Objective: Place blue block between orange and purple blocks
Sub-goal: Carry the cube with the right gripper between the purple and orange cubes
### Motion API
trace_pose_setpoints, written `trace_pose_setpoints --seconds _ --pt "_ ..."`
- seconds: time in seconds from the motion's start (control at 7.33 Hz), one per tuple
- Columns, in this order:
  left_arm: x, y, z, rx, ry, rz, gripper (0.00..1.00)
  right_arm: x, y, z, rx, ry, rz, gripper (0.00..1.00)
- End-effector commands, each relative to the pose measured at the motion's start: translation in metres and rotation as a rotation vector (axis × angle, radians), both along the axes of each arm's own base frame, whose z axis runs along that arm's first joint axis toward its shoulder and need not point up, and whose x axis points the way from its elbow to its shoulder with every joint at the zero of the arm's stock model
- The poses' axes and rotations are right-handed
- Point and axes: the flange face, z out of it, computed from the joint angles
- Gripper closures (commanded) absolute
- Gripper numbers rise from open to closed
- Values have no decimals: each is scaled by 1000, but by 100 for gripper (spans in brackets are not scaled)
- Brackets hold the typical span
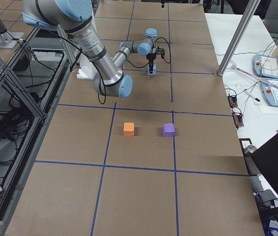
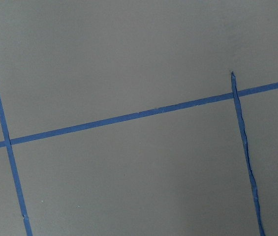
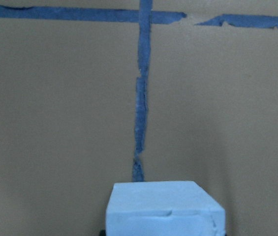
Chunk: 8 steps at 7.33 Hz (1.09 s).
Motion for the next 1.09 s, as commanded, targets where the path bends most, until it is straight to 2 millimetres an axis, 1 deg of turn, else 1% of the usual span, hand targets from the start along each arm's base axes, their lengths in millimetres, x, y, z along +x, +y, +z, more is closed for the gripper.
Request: trace_pose_setpoints --seconds 0.0,0.14,0.27,0.41,0.55,0.68,0.82,0.95 --pt "0 0 0 0 0 0 0 22 -24 4 -7 1 31 92" --pt "0 0 0 -1 0 0 0 51 -42 18 -15 11 58 92" --pt "0 0 0 -1 0 0 0 98 -58 49 -34 12 67 92" --pt "0 0 0 -1 0 0 0 150 -65 80 -12 14 36 92" --pt "0 0 1 -1 -1 1 0 195 -65 111 17 23 0 90" --pt "-1 0 1 -2 -1 -2 0 240 -63 160 29 61 -25 89" --pt "-1 0 2 -3 -1 -2 0 288 -62 204 41 77 -34 89" --pt "-1 0 2 -3 -1 -2 0 321 -51 244 20 43 -32 88"
